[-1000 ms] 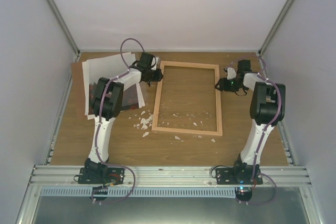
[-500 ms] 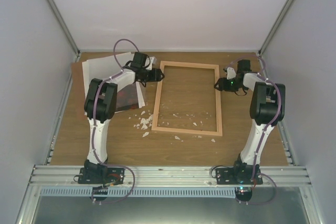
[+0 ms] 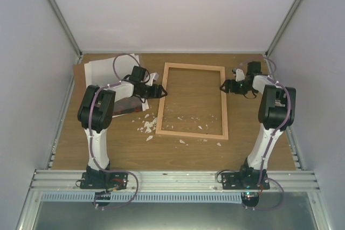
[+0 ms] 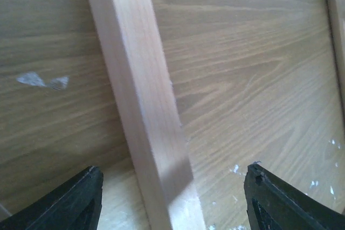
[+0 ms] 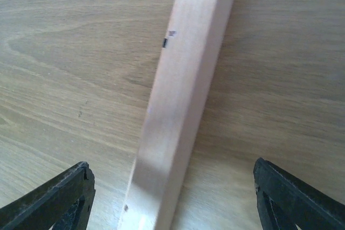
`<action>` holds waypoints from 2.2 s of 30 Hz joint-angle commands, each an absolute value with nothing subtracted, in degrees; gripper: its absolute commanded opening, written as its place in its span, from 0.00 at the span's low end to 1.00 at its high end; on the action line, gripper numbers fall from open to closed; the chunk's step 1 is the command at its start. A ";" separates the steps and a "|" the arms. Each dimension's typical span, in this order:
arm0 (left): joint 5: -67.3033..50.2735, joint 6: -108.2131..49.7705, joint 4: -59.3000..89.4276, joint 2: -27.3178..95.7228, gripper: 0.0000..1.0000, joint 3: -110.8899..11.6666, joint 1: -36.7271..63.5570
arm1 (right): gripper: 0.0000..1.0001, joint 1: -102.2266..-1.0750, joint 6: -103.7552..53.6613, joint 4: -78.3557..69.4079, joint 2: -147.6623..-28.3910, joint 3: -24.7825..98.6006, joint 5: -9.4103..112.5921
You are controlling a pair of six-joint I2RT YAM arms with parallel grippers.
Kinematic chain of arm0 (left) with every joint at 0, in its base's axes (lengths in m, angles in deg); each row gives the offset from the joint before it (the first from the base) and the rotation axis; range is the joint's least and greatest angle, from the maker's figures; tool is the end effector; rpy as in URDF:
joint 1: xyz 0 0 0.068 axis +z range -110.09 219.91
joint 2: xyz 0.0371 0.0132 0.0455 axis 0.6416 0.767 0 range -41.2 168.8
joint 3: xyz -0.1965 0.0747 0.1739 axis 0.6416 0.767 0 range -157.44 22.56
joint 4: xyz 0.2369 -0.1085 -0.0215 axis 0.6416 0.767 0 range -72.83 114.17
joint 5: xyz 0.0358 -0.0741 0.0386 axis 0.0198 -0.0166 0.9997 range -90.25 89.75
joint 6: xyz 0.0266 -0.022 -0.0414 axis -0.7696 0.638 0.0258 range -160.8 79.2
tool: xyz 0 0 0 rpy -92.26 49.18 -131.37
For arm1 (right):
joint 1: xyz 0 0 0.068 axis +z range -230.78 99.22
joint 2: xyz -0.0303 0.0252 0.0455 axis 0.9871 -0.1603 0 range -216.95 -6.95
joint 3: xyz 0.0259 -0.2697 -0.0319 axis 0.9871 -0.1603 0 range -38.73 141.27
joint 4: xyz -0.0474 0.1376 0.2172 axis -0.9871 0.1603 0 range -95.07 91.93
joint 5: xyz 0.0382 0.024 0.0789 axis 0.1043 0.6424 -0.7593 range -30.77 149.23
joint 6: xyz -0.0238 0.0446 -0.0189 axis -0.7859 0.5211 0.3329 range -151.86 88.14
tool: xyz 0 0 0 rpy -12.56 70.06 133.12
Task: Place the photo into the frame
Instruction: Adjust the photo frame at the center of the board, then move the photo frame to the center of the board.
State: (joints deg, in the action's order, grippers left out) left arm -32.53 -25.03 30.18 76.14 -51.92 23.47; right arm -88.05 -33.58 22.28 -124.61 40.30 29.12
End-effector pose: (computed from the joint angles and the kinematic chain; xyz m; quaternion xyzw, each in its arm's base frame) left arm 0.3975 -0.1370 0.1392 0.0869 0.9178 -0.3335 0.1970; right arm 0.4130 -0.0345 0.1455 -0.0082 0.9461 0.2376 0.2201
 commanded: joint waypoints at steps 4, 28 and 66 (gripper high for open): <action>-37.66 -27.84 28.25 73.23 0.72 -49.22 20.88 | 0.82 -91.08 -35.61 22.56 -118.40 38.17 28.12; -36.63 -43.35 33.65 38.70 0.96 -32.59 39.27 | 0.86 -54.99 -33.67 28.99 -128.63 71.27 25.21; -47.28 -41.06 33.01 40.06 0.99 -30.95 58.81 | 0.87 -45.58 -63.38 33.41 -132.97 58.22 40.75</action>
State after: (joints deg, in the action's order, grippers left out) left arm -45.55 -41.25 34.55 39.11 -31.53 58.35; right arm -44.57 -65.86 30.48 -135.06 58.18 42.48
